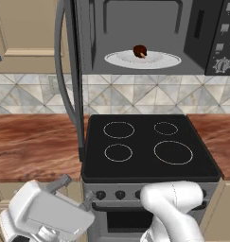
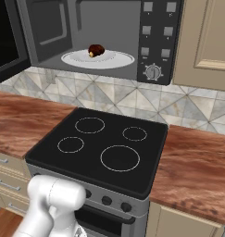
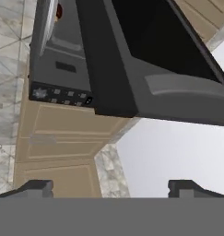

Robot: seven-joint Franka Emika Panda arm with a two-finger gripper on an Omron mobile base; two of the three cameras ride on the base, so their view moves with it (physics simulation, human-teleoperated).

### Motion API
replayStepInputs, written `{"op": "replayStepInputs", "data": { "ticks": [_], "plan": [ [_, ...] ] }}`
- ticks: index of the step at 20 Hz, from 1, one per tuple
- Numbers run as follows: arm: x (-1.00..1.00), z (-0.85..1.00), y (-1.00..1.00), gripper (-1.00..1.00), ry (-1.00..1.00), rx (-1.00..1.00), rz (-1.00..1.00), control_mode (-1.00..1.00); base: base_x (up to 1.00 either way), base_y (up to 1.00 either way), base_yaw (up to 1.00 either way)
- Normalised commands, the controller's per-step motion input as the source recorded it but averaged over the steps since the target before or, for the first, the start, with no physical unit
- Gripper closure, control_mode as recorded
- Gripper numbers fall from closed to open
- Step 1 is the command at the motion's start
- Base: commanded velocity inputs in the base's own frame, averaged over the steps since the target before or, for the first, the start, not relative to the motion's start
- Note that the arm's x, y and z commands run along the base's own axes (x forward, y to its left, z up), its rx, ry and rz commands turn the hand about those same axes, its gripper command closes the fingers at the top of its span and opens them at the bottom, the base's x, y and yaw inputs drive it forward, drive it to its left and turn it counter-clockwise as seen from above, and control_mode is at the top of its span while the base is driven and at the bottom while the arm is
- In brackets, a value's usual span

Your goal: Transport the steak from the fridge to the microwave and turn on the microwave.

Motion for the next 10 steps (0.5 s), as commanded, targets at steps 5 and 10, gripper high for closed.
{"op": "replayStepInputs", "data": {
  "ticks": [5, 10],
  "plan": [
    [0.41, -0.13, 0.29, -1.00, -0.01, -0.02, -0.14, -1.00, 0.00, 0.00, 0.00],
    [0.35, -0.27, 0.29, -1.00, -0.03, 0.00, -0.16, -1.00, 0.00, 0.00, 0.00]
  ]
}}
